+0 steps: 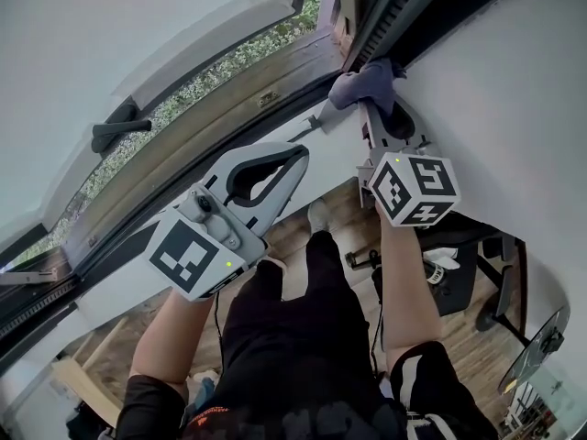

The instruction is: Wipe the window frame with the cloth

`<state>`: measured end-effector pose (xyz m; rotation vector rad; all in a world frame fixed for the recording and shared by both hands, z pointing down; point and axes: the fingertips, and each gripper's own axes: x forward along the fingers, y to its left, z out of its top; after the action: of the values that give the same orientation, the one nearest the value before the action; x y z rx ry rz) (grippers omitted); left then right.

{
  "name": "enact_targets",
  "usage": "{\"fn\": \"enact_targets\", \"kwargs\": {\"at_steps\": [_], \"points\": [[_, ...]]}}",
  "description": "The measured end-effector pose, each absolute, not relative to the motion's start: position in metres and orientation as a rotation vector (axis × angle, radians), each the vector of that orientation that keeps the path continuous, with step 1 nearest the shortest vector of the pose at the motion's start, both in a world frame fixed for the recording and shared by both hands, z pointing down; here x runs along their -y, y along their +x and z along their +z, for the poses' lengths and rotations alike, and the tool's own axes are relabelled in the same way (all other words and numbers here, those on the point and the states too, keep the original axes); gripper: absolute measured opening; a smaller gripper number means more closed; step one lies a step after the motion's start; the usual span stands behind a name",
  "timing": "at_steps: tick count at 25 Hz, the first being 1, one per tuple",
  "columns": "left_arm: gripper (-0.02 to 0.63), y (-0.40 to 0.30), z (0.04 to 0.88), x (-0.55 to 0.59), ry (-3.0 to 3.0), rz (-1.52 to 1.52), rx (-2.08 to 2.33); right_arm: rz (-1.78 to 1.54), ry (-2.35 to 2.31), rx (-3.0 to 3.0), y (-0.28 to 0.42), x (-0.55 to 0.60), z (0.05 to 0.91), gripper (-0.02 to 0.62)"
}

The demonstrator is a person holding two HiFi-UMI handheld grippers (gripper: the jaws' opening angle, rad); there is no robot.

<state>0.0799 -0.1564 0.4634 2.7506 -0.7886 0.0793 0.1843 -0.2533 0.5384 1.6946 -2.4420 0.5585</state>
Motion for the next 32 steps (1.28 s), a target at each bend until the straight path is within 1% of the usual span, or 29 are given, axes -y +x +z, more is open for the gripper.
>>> {"fn": "enact_targets", "kwargs": {"at_steps": [12, 17, 24, 32], "points": [[0.02, 0.078, 0.476, 0.153, 2.743, 0.066, 0.792, 0.615, 1.687, 2.405, 0.184, 0.25, 0.566, 0.06], [0.02, 0.072, 0.462, 0.153, 2.792, 0.015, 0.812, 0.59, 1.675, 2.407, 0.18, 0.239, 0.555, 0.06], [0.02, 0.063, 0.406, 0.151, 2.862, -0.09, 0.827, 0.413, 1.688, 2.467, 0.172, 0.226, 0.476, 0.06], [0.02, 0.045, 0.331, 0.144, 2.943, -0.186, 0.855, -0.046, 1.707, 2.504, 0.153, 0.225, 0.343, 0.06]]}}
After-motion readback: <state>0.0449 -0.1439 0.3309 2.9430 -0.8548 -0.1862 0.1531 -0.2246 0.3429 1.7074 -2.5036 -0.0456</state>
